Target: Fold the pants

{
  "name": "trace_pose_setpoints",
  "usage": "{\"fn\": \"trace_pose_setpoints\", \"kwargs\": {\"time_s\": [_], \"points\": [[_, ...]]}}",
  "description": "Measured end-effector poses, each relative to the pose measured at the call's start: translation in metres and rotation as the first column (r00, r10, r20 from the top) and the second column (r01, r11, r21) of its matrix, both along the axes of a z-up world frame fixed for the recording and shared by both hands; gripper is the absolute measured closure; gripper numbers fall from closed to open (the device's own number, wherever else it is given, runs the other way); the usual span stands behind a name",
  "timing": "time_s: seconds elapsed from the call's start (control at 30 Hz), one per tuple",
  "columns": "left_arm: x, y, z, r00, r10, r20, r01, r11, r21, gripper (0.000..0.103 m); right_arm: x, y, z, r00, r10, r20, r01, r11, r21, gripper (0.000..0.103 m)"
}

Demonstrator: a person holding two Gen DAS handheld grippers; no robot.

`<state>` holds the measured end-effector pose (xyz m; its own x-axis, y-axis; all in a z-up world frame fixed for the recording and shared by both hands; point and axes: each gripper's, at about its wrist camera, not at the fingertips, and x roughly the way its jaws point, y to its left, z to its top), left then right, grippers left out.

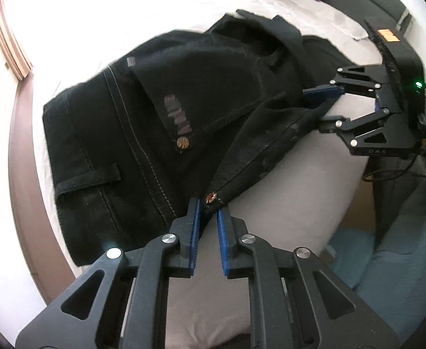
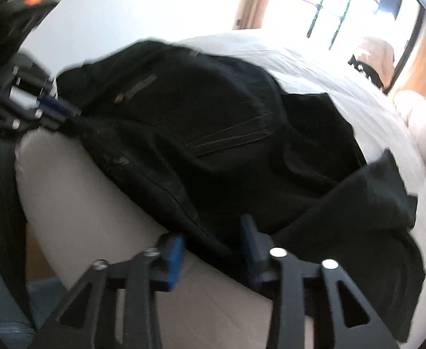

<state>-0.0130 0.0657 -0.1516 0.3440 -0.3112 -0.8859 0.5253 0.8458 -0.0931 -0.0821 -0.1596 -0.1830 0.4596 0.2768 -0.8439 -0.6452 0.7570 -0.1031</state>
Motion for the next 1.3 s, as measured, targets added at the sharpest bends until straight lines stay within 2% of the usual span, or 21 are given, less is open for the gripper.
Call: {"fn": "trace_pose_setpoints", "kwargs": {"time_s": [0.03,0.07,0.17,0.23,0.27,0.3,0.43,0.57,0.67,0.77,0.87,0.9,1.0,1.03,1.07,1.13,1.23,1.3], "points": [[-0.002,-0.001,0.004,1.000,-0.004,0.001,0.004,1.000,-0.007,0.091,0.000,-0.005,0.007,1.000,-0.013,-0.015,0.014,0.999,0.030,0.037],[-0.004,0.000,0.012,1.000,-0.008,0.005,0.008,1.000,-0.016,0.090,-0.001,-0.008,0.014,1.000,-0.020,-0.017,0.021,0.998,0.055,0.035],[0.001,0.002,0.031,1.000,-0.016,-0.006,0.015,0.998,-0.055,0.087,-0.002,-0.016,0.039,1.000,-0.027,-0.012,0.028,0.989,0.145,0.034],[0.009,0.005,0.024,0.997,-0.020,-0.069,0.016,0.998,-0.057,0.086,0.002,-0.017,0.049,0.999,-0.040,-0.009,0.041,0.982,0.184,0.034],[0.012,0.009,0.016,0.995,-0.017,-0.093,0.014,0.999,-0.034,0.086,0.007,-0.016,0.052,0.999,-0.043,-0.013,0.045,0.979,0.200,0.034],[0.014,0.018,0.009,0.996,0.013,-0.093,-0.014,1.000,-0.007,0.086,0.012,-0.016,0.052,0.999,-0.045,-0.020,0.048,0.976,0.214,0.034],[0.021,0.054,-0.009,0.978,0.147,-0.149,-0.158,0.985,-0.066,0.086,0.024,-0.010,0.025,0.996,-0.041,-0.083,0.057,0.979,0.197,0.034],[0.007,0.063,0.014,0.985,0.140,-0.105,-0.152,0.982,-0.115,0.086,0.028,-0.001,-0.002,0.986,-0.050,-0.157,0.074,0.986,0.152,0.034],[0.009,0.057,0.037,0.992,0.115,-0.056,-0.123,0.977,-0.174,0.086,0.029,-0.005,0.010,0.986,-0.051,-0.160,0.085,0.974,0.212,0.034],[0.024,0.043,0.044,0.995,0.092,-0.045,-0.099,0.971,-0.219,0.086,0.033,-0.002,0.021,0.989,-0.042,-0.138,0.075,0.968,0.239,0.034],[0.049,0.017,0.033,0.996,0.076,-0.040,-0.082,0.973,-0.216,0.086,0.041,0.005,0.015,0.989,-0.042,-0.143,0.072,0.975,0.212,0.034],[0.065,0.008,0.023,0.995,0.081,-0.063,-0.092,0.974,-0.205,0.086,0.049,0.006,0.007,0.984,-0.057,-0.167,0.091,0.975,0.204,0.034],[0.094,-0.011,-0.008,0.988,0.104,-0.116,-0.120,0.984,-0.134,0.086,0.066,0.001,-0.005,0.974,-0.103,-0.201,0.145,0.968,0.206,0.034],[0.101,-0.012,-0.014,0.987,0.108,-0.117,-0.124,0.984,-0.131,0.086,0.069,0.001,-0.006,0.976,-0.109,-0.189,0.147,0.968,0.203,0.034],[0.111,-0.008,-0.017,0.983,0.122,-0.136,-0.144,0.976,-0.163,0.086,0.072,0.002,-0.006,0.977,-0.116,-0.178,0.151,0.969,0.196,0.034],[0.124,-0.001,-0.015,0.976,0.157,-0.151,-0.185,0.965,-0.187,0.086,0.081,0.001,-0.007,0.976,-0.131,-0.174,0.167,0.964,0.208,0.033],[0.126,-0.002,-0.014,0.979,0.146,-0.144,-0.169,0.973,-0.159,0.086,0.088,-0.003,-0.010,0.968,-0.145,-0.206,0.191,0.954,0.229,0.031],[0.113,-0.009,0.000,0.985,0.138,-0.104,-0.150,0.982,-0.117,0.086,0.081,-0.005,-0.001,0.965,-0.149,-0.214,0.195,0.958,0.212,0.032]]}}
